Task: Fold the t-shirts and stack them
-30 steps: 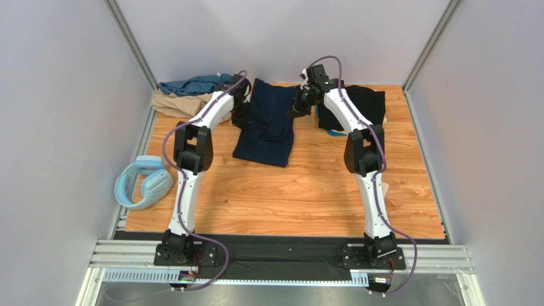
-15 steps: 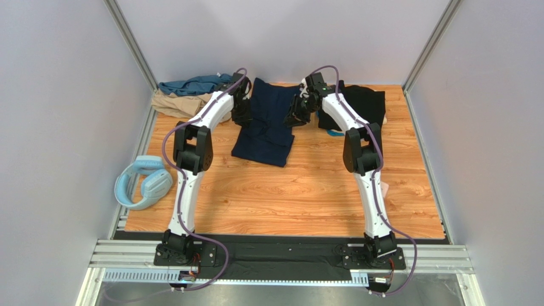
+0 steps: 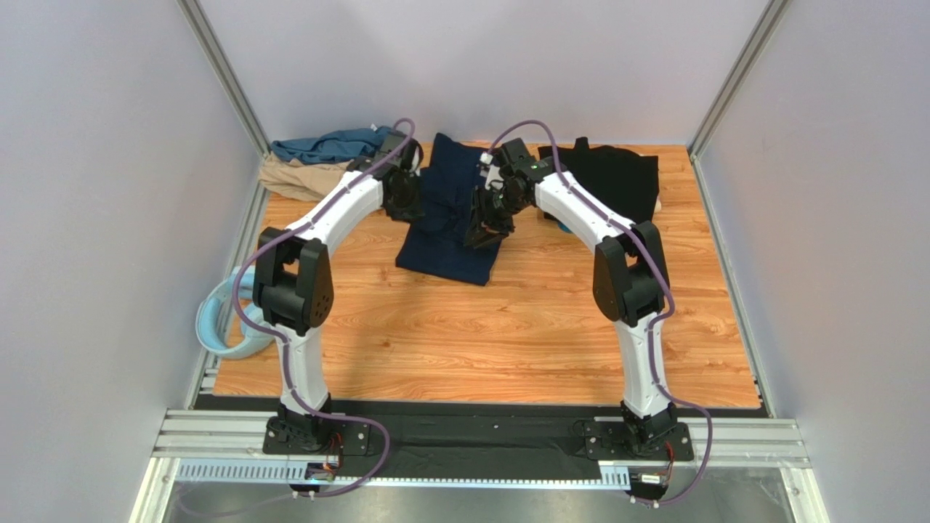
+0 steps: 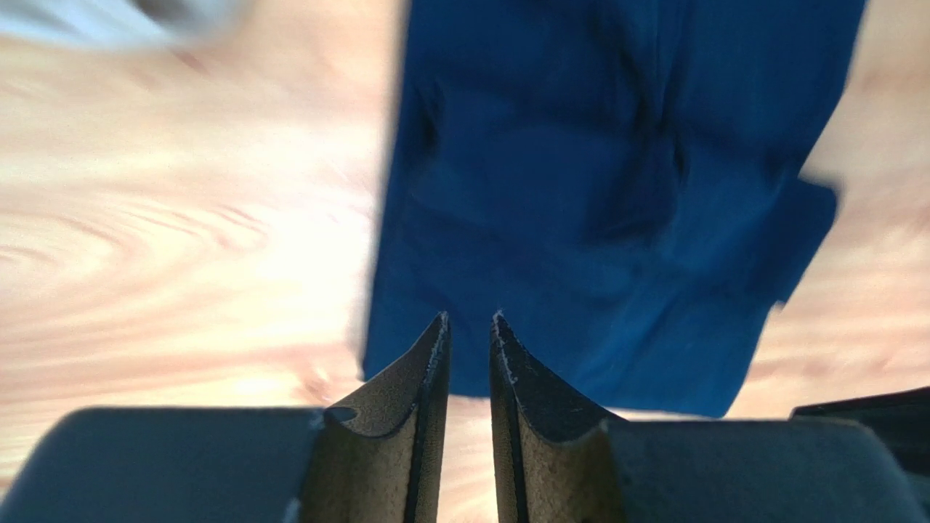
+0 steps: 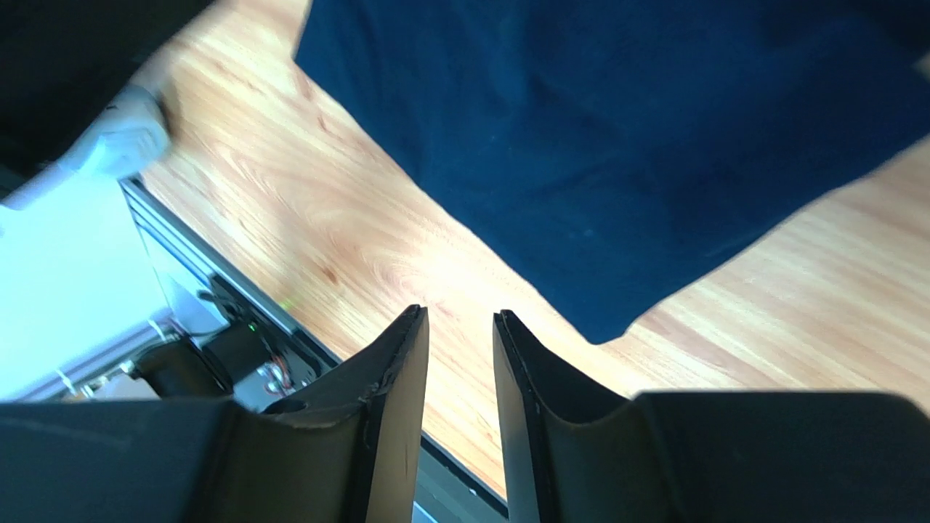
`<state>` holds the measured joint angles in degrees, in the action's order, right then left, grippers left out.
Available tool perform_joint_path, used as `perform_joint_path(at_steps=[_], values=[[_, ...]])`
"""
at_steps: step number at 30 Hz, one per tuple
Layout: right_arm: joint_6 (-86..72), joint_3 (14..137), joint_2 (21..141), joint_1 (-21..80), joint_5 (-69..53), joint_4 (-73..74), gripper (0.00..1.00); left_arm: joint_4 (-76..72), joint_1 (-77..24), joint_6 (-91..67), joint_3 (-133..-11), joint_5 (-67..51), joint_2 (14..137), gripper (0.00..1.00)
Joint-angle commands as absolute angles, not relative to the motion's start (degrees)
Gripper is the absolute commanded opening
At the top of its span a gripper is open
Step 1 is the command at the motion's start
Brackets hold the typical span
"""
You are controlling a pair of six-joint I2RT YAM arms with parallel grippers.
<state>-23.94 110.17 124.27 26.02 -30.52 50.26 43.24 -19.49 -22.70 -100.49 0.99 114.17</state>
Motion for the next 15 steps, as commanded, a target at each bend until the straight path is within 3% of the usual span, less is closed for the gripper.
perform_joint_path(at_steps=[1, 8, 15], values=[[-20.74, 109.95, 126.73, 27.51, -29.89, 53.7, 0.33, 42.02, -23.46, -22.14, -93.18, -1.05, 114.61, 0.25], [-20.04, 109.34, 131.04, 29.0, -27.16, 56.69, 0.31, 39.2, -24.79, -23.29, -87.89, -1.84, 116.19, 0.2], [-20.39, 114.78, 136.93, 29.09, -22.95, 57.74, 0.3, 38.76, -24.79, -21.89, -90.44, -0.09, 120.75, 0.18]])
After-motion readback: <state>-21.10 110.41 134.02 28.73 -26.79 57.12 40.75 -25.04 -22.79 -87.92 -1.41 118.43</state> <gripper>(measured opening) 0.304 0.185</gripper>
